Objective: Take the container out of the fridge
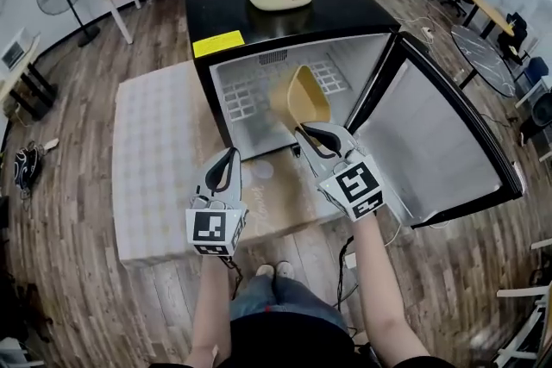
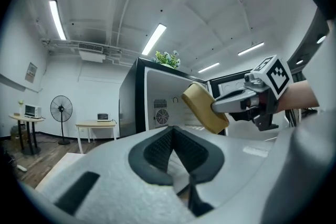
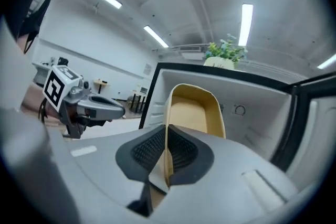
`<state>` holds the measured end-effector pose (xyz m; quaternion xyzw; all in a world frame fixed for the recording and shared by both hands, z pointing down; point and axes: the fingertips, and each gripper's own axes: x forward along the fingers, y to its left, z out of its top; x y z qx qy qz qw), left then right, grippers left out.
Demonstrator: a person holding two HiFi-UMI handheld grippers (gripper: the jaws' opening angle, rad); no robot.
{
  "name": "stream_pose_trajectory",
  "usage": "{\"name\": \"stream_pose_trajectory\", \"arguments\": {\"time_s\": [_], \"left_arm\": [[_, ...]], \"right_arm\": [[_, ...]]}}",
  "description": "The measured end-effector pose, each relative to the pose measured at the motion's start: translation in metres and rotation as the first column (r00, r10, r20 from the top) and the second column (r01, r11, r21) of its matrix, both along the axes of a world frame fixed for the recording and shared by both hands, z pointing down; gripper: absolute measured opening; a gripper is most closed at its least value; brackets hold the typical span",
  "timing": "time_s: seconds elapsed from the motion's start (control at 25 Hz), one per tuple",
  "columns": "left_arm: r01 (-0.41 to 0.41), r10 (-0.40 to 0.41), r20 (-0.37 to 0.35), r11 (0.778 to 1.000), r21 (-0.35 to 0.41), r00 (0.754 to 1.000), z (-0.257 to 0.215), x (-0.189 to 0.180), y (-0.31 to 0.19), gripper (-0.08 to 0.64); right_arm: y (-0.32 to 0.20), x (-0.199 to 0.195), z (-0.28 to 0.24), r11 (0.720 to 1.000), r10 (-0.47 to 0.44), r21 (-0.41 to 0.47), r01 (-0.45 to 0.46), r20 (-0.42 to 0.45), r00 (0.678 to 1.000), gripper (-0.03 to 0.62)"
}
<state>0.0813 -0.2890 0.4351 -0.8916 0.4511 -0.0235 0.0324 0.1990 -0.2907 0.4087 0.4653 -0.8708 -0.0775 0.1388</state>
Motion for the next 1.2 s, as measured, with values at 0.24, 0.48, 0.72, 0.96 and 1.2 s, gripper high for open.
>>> {"name": "stream_pose_trajectory", "arguments": {"time_s": [0.24,0.48,0.72,0.96,1.2], "left_arm": [[-0.042,0.042,0.003,0.999,0.022,0.999,-0.011,0.015,0.001,0.006],[-0.063,0.063,0.001,0.997,0.044,0.998,-0.02,0.023,-0.006,0.006],[-0.066,0.066,-0.006,0.996,0.059,0.998,-0.029,0.024,-0.011,0.006],[-0.081,0.081,0.0,0.995,0.061,0.997,-0.03,0.027,-0.007,0.006],[-0.072,0.072,0.0,0.996,0.059,0.997,-0.029,0.022,-0.006,0.006]], "right_arm": [[0.033,0.053,-0.024,0.986,0.133,0.071,-0.151,0.211,0.968,0.025],[0.063,0.107,-0.032,0.954,0.226,0.096,-0.284,0.39,0.892,0.025],[0.085,0.141,-0.03,0.922,0.29,0.09,-0.377,0.487,0.824,0.025],[0.097,0.155,-0.022,0.9,0.336,0.072,-0.43,0.514,0.789,0.025],[0.103,0.161,-0.014,0.883,0.376,0.061,-0.466,0.503,0.778,0.025]]}}
